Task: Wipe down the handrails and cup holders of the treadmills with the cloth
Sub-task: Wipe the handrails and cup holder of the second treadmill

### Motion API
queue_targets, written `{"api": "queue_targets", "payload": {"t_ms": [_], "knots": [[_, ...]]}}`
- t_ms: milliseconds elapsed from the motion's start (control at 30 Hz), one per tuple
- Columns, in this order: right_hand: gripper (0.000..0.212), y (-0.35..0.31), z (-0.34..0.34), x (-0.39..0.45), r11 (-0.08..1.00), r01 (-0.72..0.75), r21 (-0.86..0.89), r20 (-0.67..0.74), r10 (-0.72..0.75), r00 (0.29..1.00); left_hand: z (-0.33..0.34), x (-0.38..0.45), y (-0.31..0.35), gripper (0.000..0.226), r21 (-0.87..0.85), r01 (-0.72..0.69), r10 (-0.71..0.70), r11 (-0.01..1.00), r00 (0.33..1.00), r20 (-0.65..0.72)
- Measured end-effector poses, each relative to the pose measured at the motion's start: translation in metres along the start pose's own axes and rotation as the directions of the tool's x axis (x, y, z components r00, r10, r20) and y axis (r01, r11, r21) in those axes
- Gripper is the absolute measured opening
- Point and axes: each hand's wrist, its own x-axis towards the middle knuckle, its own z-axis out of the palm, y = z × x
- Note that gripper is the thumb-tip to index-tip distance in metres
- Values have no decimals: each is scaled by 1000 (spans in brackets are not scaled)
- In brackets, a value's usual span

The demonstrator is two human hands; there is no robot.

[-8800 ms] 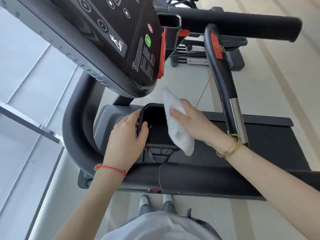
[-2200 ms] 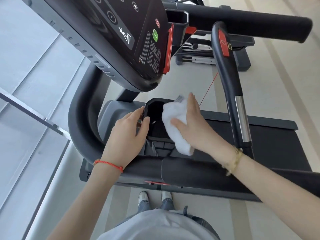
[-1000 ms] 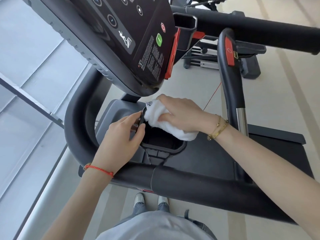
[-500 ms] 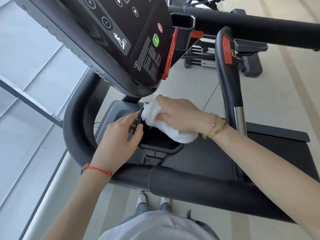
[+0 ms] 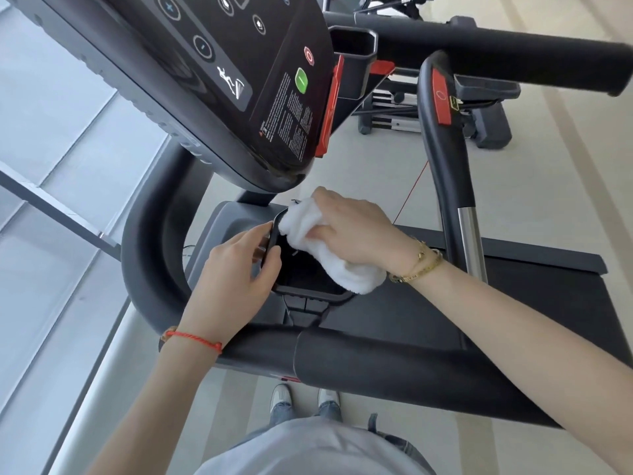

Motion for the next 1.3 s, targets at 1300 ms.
{"api": "queue_targets", "payload": {"t_ms": [1300], "knots": [[52, 1, 25, -36, 783, -209, 585, -71, 306, 949, -4, 0, -3, 42, -45, -28, 31, 999, 996, 81]]}}
